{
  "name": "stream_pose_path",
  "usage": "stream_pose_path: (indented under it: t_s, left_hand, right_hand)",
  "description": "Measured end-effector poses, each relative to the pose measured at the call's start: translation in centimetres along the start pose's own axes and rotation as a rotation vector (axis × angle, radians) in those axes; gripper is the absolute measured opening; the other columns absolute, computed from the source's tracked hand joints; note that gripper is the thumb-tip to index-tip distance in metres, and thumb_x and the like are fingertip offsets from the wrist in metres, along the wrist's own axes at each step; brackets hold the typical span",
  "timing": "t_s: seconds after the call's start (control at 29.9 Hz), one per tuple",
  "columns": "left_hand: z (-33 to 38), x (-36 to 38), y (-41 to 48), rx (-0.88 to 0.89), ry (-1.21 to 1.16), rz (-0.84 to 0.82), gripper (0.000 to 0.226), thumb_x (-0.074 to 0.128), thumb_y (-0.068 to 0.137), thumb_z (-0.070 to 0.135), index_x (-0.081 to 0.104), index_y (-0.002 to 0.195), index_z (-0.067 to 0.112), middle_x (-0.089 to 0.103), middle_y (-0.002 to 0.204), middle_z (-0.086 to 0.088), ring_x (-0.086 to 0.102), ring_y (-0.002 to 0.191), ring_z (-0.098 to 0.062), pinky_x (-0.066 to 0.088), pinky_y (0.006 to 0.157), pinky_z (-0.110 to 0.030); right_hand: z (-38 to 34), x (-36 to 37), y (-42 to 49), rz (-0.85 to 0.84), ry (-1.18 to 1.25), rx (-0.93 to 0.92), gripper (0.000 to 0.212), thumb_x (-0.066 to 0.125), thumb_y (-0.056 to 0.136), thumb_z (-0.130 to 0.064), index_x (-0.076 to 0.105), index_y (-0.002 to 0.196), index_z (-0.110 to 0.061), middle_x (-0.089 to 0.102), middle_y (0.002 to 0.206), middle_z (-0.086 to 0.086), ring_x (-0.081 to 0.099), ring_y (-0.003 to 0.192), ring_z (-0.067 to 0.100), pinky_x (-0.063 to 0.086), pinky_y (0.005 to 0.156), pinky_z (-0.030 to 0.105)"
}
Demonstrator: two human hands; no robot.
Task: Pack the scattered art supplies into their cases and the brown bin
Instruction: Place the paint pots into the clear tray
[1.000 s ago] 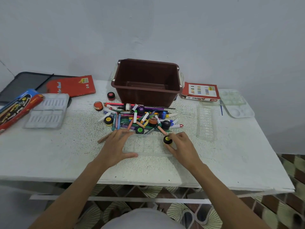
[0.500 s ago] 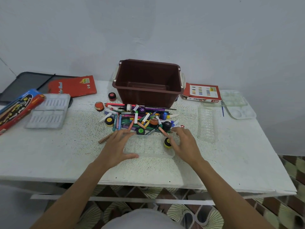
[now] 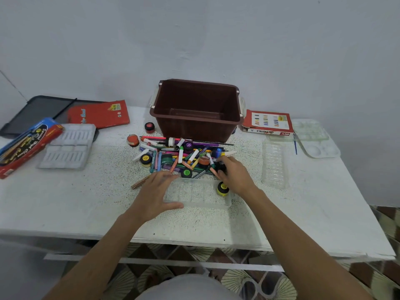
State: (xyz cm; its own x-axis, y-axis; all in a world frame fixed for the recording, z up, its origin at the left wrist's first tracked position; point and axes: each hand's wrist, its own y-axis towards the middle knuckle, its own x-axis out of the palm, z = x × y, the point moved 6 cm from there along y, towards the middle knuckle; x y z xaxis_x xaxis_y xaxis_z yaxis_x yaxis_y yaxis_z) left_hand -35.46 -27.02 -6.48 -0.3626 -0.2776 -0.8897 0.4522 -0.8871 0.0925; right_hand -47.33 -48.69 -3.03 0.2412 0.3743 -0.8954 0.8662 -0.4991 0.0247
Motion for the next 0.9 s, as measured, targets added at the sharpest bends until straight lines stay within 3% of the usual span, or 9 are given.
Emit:
stream_pose_path:
  t_s: [0.13,0.33,0.47,0.63,0.77,0.9]
  left_hand:
    - [-0.1,0.0,0.0,0.0,0.003,-0.001,0.101,0.046,0.065,0.085,0.043,0.144,0.022,0.041,0.136,0.002,0.032,0.127,-0.014,0.024,0.105,-0.027]
    - [-0.1,0.1,0.0,0.001,0.003,0.006,0.1,0.047,0.066,0.086,0.043,0.143,0.023,0.041,0.137,0.003,0.033,0.128,-0.015,0.024,0.105,-0.028]
    - [-0.2,0.1,0.0,0.006,0.015,0.016,0.1,0.047,0.066,0.086,0.043,0.143,0.022,0.042,0.137,0.002,0.034,0.128,-0.016,0.024,0.105,-0.028]
    - [-0.3,0.3,-0.1,-0.005,0.019,0.013,0.099,0.047,0.066,0.085,0.043,0.143,0.023,0.042,0.137,0.002,0.035,0.128,-0.017,0.029,0.107,-0.033]
    - [-0.4,0.4,0.0,-0.005,0.026,0.015,0.099,0.046,0.067,0.086,0.043,0.143,0.022,0.042,0.137,0.001,0.035,0.128,-0.017,0.031,0.107,-0.036]
    - [-0.4,0.5,-0.1,-0.009,0.018,0.011,0.102,0.045,0.065,0.087,0.042,0.143,0.022,0.042,0.138,0.001,0.034,0.129,-0.017,0.026,0.107,-0.032]
  right_hand:
    - [0.2,-0.2,0.1,0.039,0.016,-0.005,0.028,0.06,0.091,-0.012,0.056,0.119,-0.013,0.059,0.113,0.013,0.053,0.096,0.029,0.033,0.068,0.029]
    - [0.1,-1.7,-1.1,0.125,0.149,-0.047,0.036,0.064,0.09,-0.012,0.058,0.125,-0.016,0.057,0.112,0.007,0.055,0.096,0.021,0.043,0.076,0.028]
    - [-0.4,-2.7,-2.9,0.126,0.212,-0.081,0.038,0.069,0.088,-0.017,0.062,0.126,-0.018,0.057,0.106,0.002,0.058,0.089,0.017,0.053,0.079,0.035]
    - [-1.1,-2.4,-6.2,0.063,0.271,-0.134,0.036,0.073,0.087,-0.02,0.064,0.122,-0.021,0.054,0.107,-0.002,0.057,0.087,0.01,0.054,0.08,0.025]
    - [-1.2,-1.3,-8.4,0.017,0.188,-0.191,0.037,0.072,0.087,-0.025,0.061,0.122,-0.023,0.051,0.102,-0.006,0.055,0.08,0.009,0.053,0.076,0.029]
    - [-1.0,-0.8,-9.2,0.052,0.077,-0.18,0.028,0.072,0.087,-0.027,0.056,0.108,-0.017,0.053,0.099,-0.004,0.054,0.076,0.016,0.051,0.068,0.035]
